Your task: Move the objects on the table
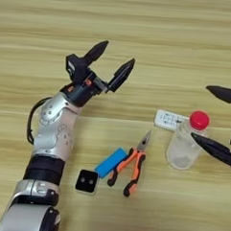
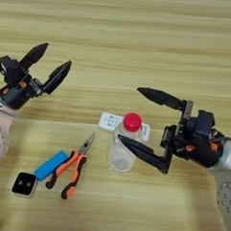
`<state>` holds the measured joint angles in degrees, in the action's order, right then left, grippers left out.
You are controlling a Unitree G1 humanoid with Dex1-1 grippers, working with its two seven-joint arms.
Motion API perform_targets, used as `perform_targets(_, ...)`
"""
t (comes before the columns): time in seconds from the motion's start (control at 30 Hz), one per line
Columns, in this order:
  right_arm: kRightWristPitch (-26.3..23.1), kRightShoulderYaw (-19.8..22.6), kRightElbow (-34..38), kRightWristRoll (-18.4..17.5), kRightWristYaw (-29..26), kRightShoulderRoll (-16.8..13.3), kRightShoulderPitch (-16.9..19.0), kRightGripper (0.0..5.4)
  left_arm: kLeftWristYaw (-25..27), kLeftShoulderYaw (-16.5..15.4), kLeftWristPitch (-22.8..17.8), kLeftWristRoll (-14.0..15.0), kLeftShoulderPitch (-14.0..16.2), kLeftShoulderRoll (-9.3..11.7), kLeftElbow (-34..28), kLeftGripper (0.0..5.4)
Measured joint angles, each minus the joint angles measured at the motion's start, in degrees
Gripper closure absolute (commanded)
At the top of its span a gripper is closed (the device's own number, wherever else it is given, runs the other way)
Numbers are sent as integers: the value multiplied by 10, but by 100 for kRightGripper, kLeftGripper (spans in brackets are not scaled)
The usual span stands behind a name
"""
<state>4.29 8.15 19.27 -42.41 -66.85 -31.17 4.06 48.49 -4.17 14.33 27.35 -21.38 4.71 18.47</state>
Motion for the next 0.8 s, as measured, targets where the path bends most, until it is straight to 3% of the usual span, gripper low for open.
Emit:
perform_targets(0.17,-21,34,-1,-20,38,-2,-26,4,0,1,0,-1,0,0,1,0)
perform_targets(0.33,-34,51,-62,11,90,-5,-75,4,1,7,0,-2,0,-1,1,0)
perform_targets(0.47,-34,51,-195,102,144,-14,-147,4,-2,10,0,-5,0,0,0,0)
perform_targets(0.53,-31,48,-235,125,151,-17,-165,4,-4,11,0,-6,1,0,1,0)
perform_targets(0.63,-21,31,-283,165,143,-20,-180,4,-7,12,0,-13,1,1,1,0)
perform_targets(0.8,9,-10,-351,218,101,-25,-187,4,-20,30,7,-62,1,10,17,0)
